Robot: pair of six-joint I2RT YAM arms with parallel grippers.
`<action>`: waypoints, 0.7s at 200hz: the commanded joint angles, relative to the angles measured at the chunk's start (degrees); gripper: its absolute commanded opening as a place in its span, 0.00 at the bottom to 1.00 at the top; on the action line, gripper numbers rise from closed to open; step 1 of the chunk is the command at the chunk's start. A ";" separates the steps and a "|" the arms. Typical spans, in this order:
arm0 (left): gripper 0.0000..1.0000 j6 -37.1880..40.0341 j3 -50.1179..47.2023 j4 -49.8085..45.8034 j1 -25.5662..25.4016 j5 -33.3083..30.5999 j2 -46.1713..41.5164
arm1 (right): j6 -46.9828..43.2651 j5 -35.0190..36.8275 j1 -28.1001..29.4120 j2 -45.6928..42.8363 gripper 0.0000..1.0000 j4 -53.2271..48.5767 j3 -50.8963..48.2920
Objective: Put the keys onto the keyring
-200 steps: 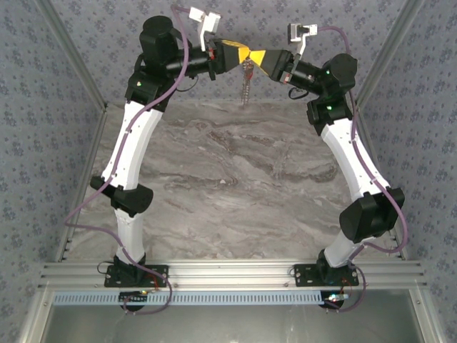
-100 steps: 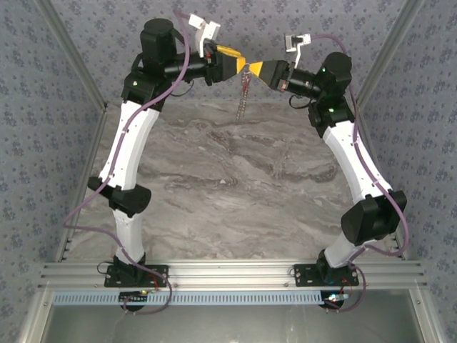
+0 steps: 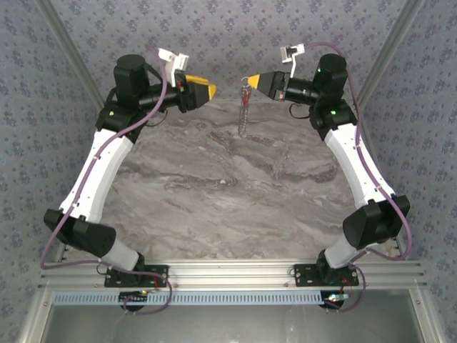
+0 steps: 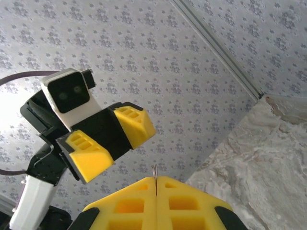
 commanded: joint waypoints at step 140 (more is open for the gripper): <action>0.49 -1.47 -3.72 2.67 -1.08 15.04 -0.73 | -42.26 9.76 7.88 1.50 0.00 -51.00 18.18</action>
